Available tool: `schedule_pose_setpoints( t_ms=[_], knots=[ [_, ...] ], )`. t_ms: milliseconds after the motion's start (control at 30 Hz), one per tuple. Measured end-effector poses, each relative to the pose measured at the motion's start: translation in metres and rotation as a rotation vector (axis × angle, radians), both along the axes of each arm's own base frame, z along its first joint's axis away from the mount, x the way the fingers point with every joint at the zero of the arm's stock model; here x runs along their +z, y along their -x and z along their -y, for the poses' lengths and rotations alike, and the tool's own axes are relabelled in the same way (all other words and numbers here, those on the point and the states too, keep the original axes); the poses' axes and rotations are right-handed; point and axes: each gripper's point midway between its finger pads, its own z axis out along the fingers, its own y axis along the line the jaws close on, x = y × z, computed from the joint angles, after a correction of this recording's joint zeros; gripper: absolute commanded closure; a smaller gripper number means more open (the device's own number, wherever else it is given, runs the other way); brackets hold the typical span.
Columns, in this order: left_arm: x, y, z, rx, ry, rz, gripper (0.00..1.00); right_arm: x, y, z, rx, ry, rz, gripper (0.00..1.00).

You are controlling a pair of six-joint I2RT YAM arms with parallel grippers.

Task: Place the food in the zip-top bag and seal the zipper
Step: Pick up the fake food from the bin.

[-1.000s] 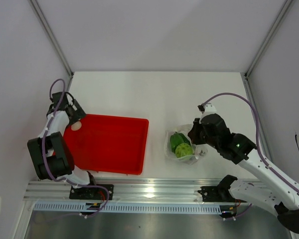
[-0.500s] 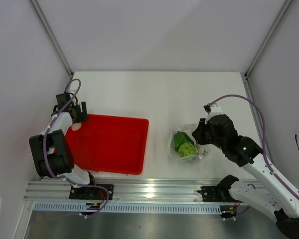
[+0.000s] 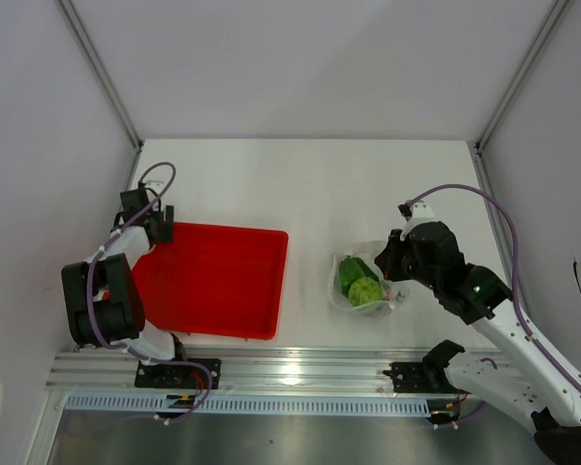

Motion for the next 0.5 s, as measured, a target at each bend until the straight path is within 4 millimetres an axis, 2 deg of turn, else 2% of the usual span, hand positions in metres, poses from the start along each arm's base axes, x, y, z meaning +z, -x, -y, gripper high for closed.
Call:
schedule_pose_setpoints(
  t_ms=[300, 500],
  knots=[
    [-0.015, -0.003, 0.021, -0.061, -0.089, -0.056, 0.27, 0.0, 0.0, 0.001, -0.002, -0.002, 0.0, 1.0],
    [-0.02, 0.002, 0.019, -0.052, -0.125, -0.08, 0.26, 0.001, 0.002, 0.002, -0.004, -0.003, 0.0, 1.0]
  ],
)
